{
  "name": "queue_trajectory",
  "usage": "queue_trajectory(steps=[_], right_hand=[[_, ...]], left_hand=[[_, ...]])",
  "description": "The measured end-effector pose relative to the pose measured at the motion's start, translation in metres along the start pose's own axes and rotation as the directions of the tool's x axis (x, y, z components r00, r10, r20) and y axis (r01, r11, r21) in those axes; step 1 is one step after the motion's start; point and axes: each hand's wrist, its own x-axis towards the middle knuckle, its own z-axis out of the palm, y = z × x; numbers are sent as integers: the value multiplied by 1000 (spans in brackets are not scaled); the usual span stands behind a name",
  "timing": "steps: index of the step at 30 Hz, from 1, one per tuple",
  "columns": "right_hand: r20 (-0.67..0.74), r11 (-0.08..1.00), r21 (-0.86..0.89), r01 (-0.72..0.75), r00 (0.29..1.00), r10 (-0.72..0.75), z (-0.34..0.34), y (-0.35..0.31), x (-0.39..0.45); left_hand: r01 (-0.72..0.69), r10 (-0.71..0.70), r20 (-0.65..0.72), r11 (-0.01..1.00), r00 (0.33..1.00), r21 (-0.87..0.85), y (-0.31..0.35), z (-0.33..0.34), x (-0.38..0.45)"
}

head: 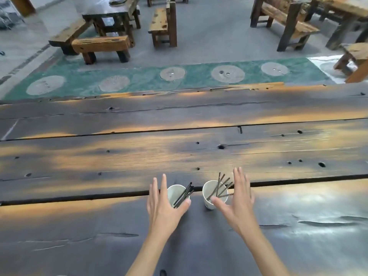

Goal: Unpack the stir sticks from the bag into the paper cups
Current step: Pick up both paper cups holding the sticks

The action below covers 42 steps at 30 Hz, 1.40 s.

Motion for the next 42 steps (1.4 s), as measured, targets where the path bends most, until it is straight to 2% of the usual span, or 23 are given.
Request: queue_trajectory(steps=[4,6,12,16,22,28,42], right_hand=[[61,929,296,-222,975,213,14,28,-19],[69,887,386,-253,967,246,23,37,-26],[174,821,406,-402,916,362,45,59,-24],[257,819,401,-410,908,329,52,63,-12],[304,802,448,-395,911,279,64,65,4],[285,790,498,-357,928,239,70,59,15],[219,766,551,-332,943,251,72,49,32]], left_hand=[[159,-150,65,974,987,-164,-22,12,-4],[228,-211,97,947,973,-225,-29,17,-6],[328,-288,159,849,944,-414,-38,33,-4],[378,-328,189,803,926,-461,-39,40,-1],[369,-329,170,799,929,-475,-39,53,7],[308,-293,114,798,949,-518,-40,62,12],[311,-311,101,756,945,-576,-31,62,26]])
